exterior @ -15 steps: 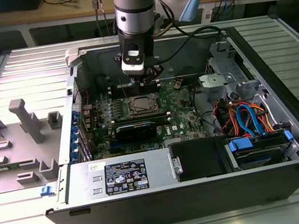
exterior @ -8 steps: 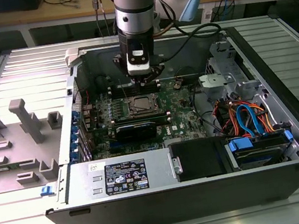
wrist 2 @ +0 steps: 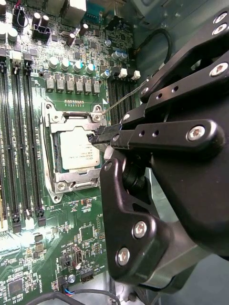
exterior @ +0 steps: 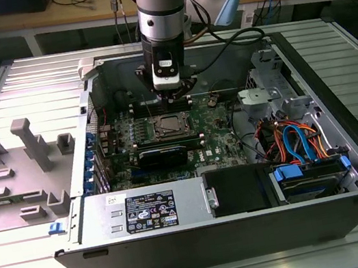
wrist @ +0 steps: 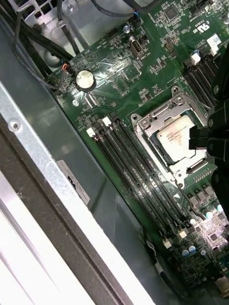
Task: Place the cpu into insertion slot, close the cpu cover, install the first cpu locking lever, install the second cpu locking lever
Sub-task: 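Install the first cpu locking lever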
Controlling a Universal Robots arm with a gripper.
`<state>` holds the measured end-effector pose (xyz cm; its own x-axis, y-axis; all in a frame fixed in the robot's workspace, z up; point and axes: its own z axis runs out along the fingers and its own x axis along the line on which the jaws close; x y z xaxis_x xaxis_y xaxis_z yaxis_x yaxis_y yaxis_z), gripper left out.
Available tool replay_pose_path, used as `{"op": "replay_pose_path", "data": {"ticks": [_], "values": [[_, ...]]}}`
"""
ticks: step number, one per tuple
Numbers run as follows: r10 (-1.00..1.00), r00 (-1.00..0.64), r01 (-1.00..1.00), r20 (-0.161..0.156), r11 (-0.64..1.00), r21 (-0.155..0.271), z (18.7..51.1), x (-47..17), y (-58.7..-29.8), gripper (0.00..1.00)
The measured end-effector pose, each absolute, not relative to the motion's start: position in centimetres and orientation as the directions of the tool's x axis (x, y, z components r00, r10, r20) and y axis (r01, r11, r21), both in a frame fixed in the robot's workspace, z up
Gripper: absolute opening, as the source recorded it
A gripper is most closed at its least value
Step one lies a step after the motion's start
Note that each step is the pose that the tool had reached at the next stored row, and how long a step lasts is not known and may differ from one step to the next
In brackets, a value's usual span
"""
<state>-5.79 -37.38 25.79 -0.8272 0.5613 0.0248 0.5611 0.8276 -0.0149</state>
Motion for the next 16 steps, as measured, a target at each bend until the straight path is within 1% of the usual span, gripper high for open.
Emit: {"op": "replay_pose_path", "data": {"ticks": [9, 16], "values": [[0.55, -0.835, 0.55, 0.025, 0.835, -0.015, 25.79, -5.81, -37.39, 0.11], [0.424, -0.906, 0.423, 0.025, 0.906, -0.015, 25.77, -5.86, -37.4, 0.11]]}}
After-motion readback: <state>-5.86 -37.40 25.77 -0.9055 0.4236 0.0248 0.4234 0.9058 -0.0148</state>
